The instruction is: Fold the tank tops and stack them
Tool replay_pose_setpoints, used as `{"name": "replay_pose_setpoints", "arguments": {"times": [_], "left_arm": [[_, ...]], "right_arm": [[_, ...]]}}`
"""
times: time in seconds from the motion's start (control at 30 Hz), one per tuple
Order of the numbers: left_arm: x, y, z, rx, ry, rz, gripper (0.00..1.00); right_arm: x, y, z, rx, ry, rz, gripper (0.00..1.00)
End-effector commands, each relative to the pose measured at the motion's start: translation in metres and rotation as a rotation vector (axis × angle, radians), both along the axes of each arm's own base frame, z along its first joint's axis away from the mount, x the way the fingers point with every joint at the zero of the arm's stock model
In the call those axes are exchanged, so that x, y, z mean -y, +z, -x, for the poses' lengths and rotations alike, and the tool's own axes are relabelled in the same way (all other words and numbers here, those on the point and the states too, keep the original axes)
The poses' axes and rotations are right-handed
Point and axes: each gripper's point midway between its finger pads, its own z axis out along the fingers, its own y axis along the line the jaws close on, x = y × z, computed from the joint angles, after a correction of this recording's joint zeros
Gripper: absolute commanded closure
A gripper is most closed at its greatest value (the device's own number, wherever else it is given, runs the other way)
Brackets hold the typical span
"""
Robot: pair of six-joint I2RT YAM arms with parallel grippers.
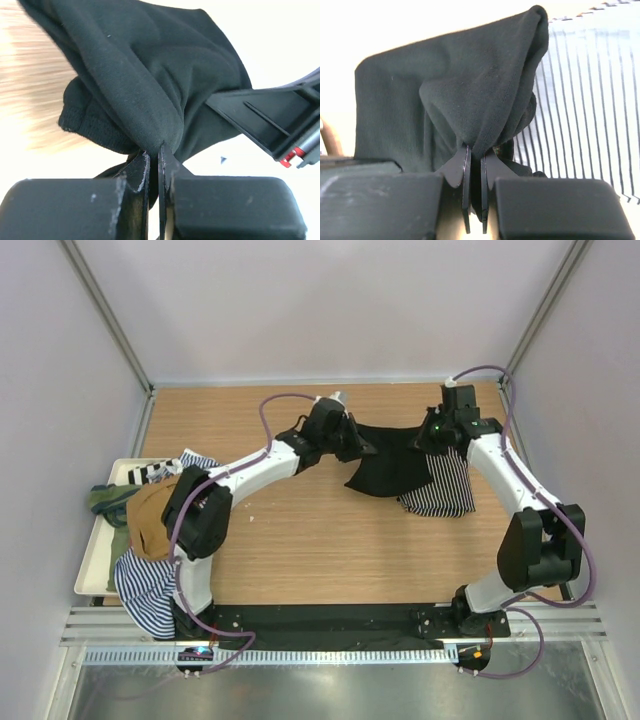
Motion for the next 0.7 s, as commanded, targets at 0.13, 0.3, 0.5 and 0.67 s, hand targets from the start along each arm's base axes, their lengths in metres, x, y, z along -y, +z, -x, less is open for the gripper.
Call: {"name": "replay_pose_setpoints", "arguments": {"times": [0.13,0.3,0.5,0.67], "left_arm": [[0.062,0.037,0.017,0.041,-0.061,0.101,1.0],[0.093,0.039,0.026,0.04,-0.094,0.137,1.0],[0.121,0.038,0.034,0.035,-0.116,0.158,1.0],[0.136,0.009,0.032,0.012,-0.121,0.143,1.0]], "right_arm": [[0.052,0.035,0.012,0.061,-0.124,0.046,0.99],[0.097,0.029,0.019,0.039,-0.242,0.066,0.99],[0.125,0.015,0.022,0.013,-0.329,0.08,0.99],[0.135,-0.013,0.017,-0.039,-0.365,0.059,0.99]]}}
